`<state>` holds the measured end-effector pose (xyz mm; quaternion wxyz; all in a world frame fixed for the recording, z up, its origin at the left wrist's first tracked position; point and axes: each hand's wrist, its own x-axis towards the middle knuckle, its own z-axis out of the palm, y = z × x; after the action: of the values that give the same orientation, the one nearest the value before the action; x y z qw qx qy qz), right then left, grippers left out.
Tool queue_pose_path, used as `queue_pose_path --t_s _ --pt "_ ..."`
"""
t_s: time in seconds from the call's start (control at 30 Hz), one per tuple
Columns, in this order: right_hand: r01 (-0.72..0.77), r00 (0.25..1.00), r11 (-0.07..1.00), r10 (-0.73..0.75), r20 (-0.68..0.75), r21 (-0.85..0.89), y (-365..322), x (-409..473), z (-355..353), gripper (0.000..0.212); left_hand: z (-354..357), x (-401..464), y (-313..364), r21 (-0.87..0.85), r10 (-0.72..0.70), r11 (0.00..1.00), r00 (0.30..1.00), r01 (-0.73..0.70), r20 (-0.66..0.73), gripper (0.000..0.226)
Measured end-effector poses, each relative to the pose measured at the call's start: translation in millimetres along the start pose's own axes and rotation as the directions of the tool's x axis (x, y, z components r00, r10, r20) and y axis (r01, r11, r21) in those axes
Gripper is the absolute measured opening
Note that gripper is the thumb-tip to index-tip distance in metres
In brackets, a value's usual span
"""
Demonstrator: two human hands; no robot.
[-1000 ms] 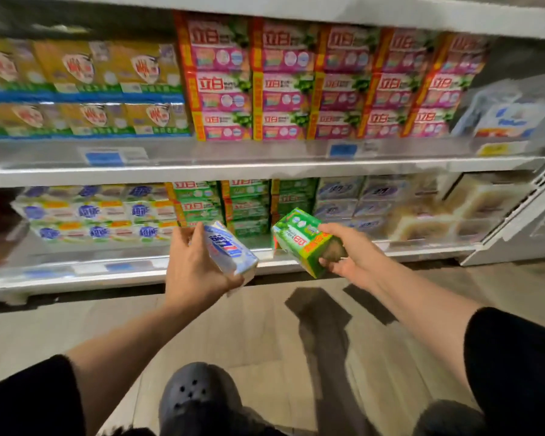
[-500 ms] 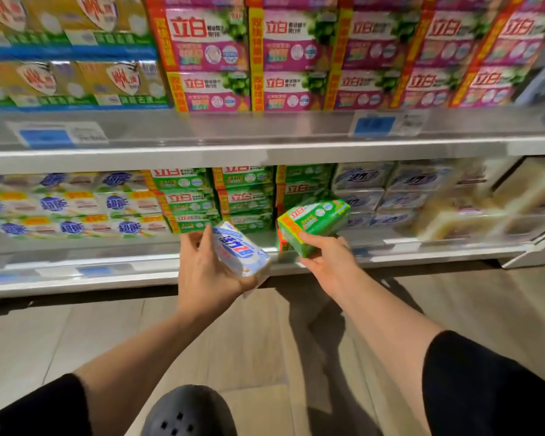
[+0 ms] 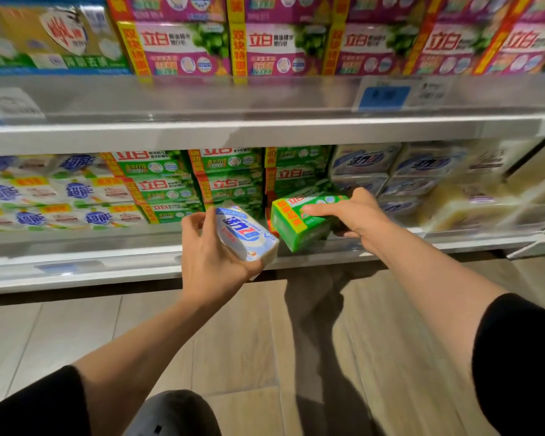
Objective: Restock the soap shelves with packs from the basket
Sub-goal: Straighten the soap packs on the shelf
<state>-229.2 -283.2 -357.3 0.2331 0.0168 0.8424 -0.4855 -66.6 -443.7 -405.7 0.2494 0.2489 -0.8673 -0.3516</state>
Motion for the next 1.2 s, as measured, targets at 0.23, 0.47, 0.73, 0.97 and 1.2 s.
queue_pose_path --t_s 0.23,0.47,0.73,0.97,1.2 --pt "-0.039 0.996 0.974 0.021 0.082 0.222 -5.2 3.6 -21.9 0.079 -0.3 2.8 0.5 -0.046 -0.07 0.997 0.997 0.069 -0.022 0.122" --pt "0.052 0.983 0.852 -0.137 0.125 0.521 24.7 3.2 1.5 0.088 -1.8 2.6 -6.4 -0.053 -0.154 0.987 0.986 0.15 -0.067 0.12" --pt "0.294 0.951 0.949 -0.303 0.061 0.114 31.4 15.5 6.7 0.053 0.0 -4.2 -0.3 -0.099 -0.158 0.984 0.985 0.15 -0.071 0.132" --pt "0.346 0.928 0.936 -0.351 -0.124 -0.057 34.3 3.7 13.9 0.056 -3.2 -20.7 13.1 -0.141 -0.15 0.98 0.987 0.14 -0.063 0.131" --pt "0.31 0.896 0.947 -0.32 -0.308 -0.081 36.8 -62.8 4.8 0.03 -7.8 -40.6 45.0 -0.188 -0.118 0.977 0.989 0.1 -0.088 0.125"
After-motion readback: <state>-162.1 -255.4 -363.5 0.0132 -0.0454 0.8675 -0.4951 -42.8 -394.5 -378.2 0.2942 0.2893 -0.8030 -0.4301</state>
